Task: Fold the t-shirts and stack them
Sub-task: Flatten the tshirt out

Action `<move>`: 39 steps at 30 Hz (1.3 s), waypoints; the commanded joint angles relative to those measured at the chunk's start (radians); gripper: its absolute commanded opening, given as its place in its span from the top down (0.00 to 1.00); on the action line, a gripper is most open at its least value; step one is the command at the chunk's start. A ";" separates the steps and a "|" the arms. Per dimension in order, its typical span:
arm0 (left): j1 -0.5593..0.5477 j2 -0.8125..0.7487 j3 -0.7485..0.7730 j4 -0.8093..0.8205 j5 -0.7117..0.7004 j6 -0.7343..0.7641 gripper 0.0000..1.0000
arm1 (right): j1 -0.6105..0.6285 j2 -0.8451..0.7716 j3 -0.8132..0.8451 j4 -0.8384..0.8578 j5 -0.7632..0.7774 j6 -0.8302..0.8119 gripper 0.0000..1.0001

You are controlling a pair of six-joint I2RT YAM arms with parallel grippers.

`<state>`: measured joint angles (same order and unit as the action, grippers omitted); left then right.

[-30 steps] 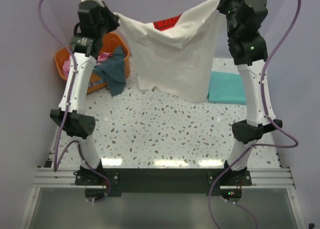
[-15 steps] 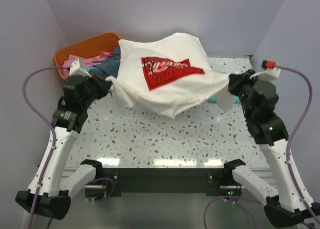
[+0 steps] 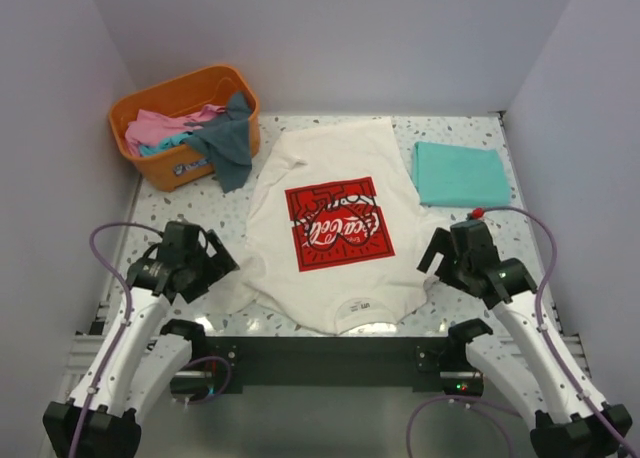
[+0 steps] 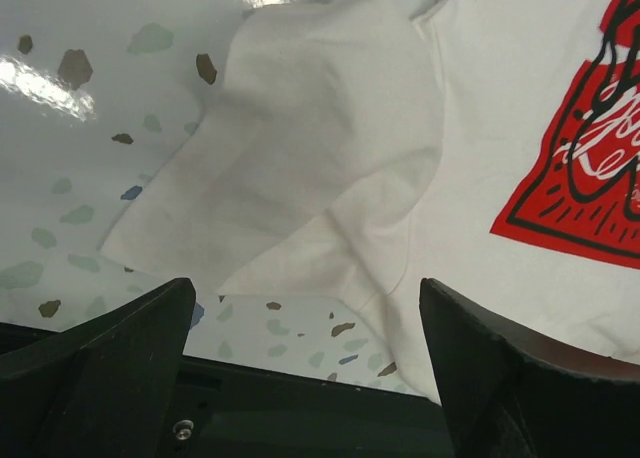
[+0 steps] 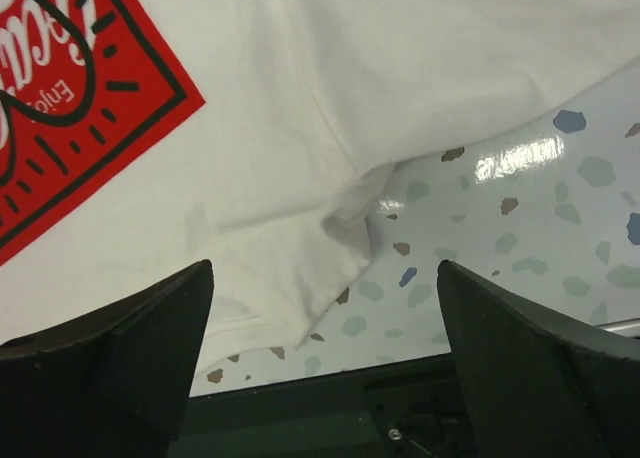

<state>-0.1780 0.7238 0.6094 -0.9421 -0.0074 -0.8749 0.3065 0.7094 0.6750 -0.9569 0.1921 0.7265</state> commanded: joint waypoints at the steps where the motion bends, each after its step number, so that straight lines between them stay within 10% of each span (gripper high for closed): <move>1: 0.000 -0.017 0.174 -0.070 -0.081 -0.006 0.00 | -0.003 0.005 0.125 -0.020 0.023 -0.033 0.01; 9: -0.131 0.244 0.300 0.309 -0.018 0.030 0.00 | 0.049 0.169 0.163 0.207 -0.175 -0.062 0.01; 12: -0.296 0.481 0.431 0.354 -0.085 0.045 0.00 | 0.103 0.316 0.155 0.267 -0.151 -0.061 0.01; 20: -0.321 0.887 0.544 0.454 -0.031 0.180 0.00 | 0.158 0.642 0.135 0.305 -0.014 -0.001 0.01; 31: -0.337 0.876 0.149 0.589 0.058 0.101 0.00 | 0.158 0.964 0.217 0.432 -0.011 -0.027 0.01; 39: -0.626 0.672 -0.161 0.715 0.194 -0.165 0.00 | 0.235 1.202 0.538 0.468 -0.052 -0.194 0.01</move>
<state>-0.6994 1.3582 0.5816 -0.1440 0.0303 -0.8654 0.4900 1.8023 1.1290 -0.6197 0.1677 0.6090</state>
